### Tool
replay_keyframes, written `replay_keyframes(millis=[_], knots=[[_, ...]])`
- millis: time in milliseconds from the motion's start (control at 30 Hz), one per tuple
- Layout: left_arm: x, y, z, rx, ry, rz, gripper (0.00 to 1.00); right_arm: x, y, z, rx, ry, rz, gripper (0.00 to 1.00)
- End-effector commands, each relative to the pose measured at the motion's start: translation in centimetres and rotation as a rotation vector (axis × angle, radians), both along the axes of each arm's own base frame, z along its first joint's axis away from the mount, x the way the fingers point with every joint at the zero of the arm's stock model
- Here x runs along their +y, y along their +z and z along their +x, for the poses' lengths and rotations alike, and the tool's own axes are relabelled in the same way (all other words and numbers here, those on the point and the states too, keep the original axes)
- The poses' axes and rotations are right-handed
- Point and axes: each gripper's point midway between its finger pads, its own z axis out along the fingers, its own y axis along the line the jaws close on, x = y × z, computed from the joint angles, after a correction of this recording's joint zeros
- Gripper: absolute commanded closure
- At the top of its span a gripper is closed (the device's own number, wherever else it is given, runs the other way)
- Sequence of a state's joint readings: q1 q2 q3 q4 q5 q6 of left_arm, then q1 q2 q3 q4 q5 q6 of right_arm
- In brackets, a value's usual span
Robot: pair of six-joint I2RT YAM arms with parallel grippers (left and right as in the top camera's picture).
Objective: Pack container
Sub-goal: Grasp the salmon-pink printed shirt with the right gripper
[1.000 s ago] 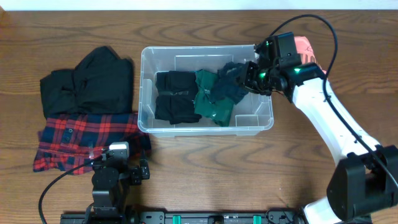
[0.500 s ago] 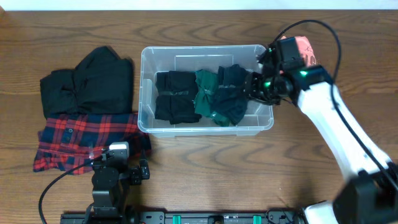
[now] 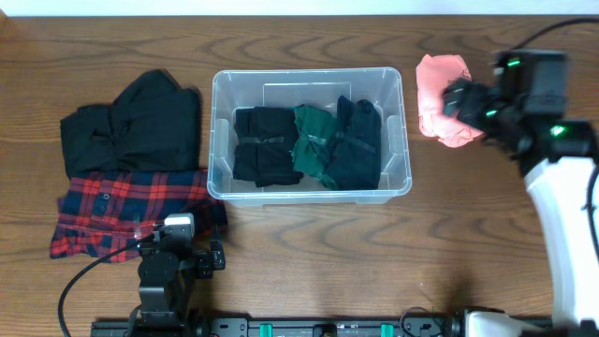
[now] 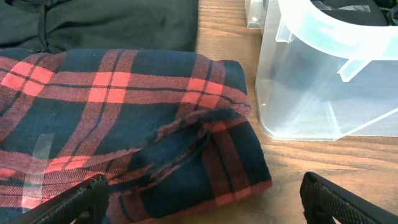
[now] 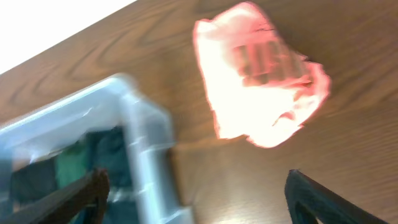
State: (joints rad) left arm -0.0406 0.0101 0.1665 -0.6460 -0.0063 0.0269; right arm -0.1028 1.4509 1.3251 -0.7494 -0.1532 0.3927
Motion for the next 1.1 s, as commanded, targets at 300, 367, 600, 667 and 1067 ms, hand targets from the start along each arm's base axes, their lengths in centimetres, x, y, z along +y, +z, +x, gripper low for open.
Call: replay_keyframes(millis=[300, 367, 600, 667, 1067], knots=[[0.2, -0.3, 0.0, 0.002, 0.005, 0.008, 0.02, -9.4, -14.2, 5.6, 0.085, -0.060, 0.357, 0.13], [0.2, -0.3, 0.0, 0.002, 0.005, 0.008, 0.02, -9.5, -15.3, 7.1, 0.026, -0.001, 0.348, 0.13], [0.2, -0.3, 0.0, 0.002, 0.005, 0.008, 0.02, -9.5, -19.3, 9.1, 0.011, -0.024, 0.381, 0.13], [0.2, -0.3, 0.0, 0.002, 0.005, 0.008, 0.02, -9.2, -20.2, 9.3, 0.020, -0.030, 0.403, 0.13], [0.2, -0.3, 0.0, 0.002, 0.005, 0.008, 0.02, -5.0, -24.5, 7.7, 0.202, -0.020, 0.392, 0.55]])
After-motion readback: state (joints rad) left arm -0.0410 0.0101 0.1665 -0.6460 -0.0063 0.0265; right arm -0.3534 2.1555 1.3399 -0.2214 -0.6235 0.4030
